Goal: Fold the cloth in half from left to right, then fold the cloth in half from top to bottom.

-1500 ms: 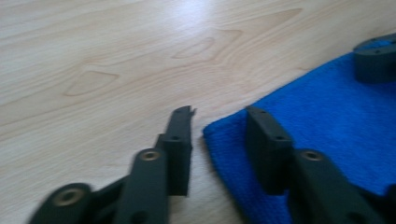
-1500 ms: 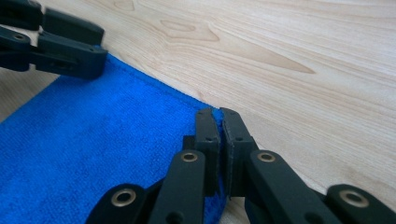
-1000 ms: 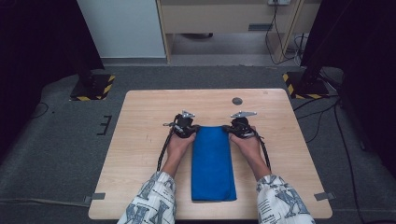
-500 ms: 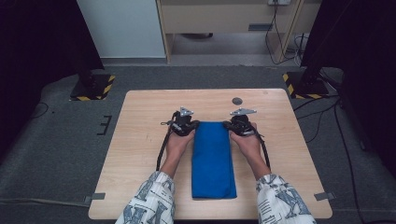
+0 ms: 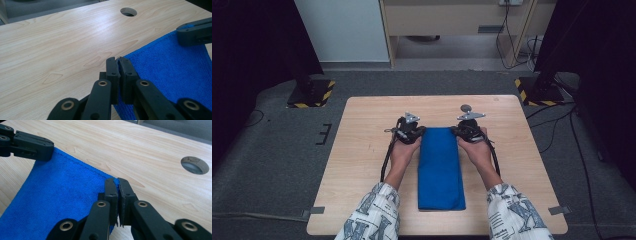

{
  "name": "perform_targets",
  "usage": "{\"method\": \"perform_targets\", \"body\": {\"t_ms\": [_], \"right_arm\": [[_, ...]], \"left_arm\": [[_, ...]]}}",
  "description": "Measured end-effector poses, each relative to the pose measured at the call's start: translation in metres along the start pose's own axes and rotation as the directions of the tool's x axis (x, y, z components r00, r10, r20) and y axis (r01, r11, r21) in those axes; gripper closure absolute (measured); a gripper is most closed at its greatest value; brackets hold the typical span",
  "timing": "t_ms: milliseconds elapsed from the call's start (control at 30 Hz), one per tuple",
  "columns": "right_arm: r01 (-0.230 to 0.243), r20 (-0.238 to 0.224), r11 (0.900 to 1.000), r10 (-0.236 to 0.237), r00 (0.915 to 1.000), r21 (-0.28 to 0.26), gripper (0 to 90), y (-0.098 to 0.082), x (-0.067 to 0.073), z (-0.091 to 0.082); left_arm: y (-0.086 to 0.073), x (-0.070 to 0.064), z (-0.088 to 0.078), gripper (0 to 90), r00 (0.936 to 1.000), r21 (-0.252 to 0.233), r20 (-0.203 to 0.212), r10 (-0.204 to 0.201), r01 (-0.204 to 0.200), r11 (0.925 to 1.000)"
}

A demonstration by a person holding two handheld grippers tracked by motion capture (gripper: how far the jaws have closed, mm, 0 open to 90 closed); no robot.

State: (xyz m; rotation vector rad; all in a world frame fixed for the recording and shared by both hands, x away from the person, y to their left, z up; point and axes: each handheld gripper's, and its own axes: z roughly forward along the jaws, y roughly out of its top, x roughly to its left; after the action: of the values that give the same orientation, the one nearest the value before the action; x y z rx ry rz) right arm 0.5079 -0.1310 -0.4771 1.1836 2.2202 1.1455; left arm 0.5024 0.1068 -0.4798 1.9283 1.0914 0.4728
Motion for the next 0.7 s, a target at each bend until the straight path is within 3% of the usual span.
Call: {"method": "perform_targets", "body": {"t_ms": [367,500,700], "right_arm": [[0.001,-0.005,1.0,-0.002,1.0,-0.027,87.4,0.01,-0.001,-0.006],[-0.022,-0.015,0.999,0.021,0.9997,-0.043,87.4,0.011,-0.002,-0.007],[-0.018,-0.017,0.999,0.018,0.9997,-0.04,87.4,0.013,-0.003,-0.006]], "left_arm": [[0.012,0.001,-0.008,86.6,1.0,-0.028,-0.005,0.007,-0.007,0.9996],[0.015,0.002,-0.009,86.6,0.9999,-0.032,-0.004,0.01,-0.01,0.9994],[0.014,0.004,-0.008,86.6,0.9999,-0.028,-0.001,0.01,-0.01,0.9996]]}}
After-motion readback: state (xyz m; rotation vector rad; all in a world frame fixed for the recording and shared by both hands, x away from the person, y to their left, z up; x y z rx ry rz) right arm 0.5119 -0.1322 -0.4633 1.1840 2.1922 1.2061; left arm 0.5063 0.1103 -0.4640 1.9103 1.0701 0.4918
